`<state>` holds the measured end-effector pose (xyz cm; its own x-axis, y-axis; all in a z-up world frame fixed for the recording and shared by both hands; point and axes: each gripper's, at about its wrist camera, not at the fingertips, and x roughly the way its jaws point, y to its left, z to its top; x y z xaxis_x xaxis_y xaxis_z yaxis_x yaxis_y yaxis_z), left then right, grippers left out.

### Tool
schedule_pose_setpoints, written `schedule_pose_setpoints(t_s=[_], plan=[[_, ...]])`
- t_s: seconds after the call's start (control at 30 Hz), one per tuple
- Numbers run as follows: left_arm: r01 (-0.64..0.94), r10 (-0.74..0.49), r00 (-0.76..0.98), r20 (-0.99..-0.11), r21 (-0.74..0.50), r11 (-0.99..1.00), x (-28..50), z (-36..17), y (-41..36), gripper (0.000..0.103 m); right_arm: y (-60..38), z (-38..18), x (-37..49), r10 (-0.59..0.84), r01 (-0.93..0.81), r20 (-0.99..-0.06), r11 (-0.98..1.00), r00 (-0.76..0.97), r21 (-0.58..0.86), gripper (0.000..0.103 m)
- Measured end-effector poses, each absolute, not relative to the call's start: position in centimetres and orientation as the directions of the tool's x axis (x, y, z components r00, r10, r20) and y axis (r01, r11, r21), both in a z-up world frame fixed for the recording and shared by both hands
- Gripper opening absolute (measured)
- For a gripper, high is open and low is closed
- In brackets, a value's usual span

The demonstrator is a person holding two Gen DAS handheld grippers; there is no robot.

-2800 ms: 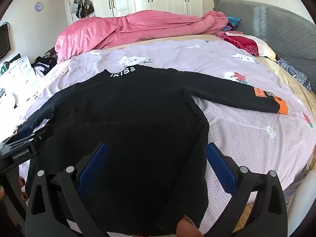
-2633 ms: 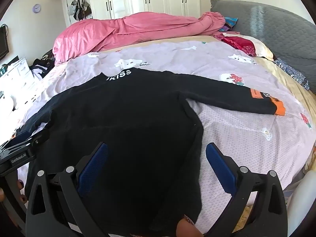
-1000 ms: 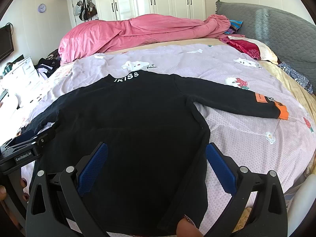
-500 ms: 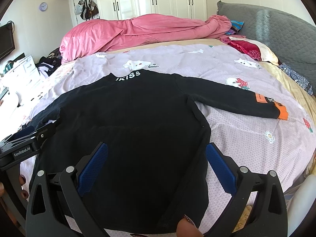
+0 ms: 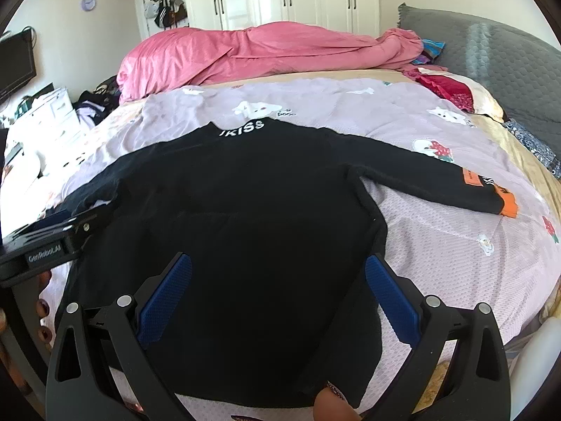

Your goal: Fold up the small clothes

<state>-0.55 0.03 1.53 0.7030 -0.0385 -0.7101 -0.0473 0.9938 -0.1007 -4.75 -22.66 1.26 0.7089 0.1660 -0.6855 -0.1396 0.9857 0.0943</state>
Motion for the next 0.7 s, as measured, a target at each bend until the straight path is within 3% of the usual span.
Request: schedule_pose_setpoints(t_s=[0.7], plan=[[-0.007,-0.084,0.678,-0.731,-0.121,0.993,-0.6,0.9,-0.5,0.095,-20.0,-4.3,-7.9,0.275,-0.295,-0.786,0.948,0.554,0.123,0.099]])
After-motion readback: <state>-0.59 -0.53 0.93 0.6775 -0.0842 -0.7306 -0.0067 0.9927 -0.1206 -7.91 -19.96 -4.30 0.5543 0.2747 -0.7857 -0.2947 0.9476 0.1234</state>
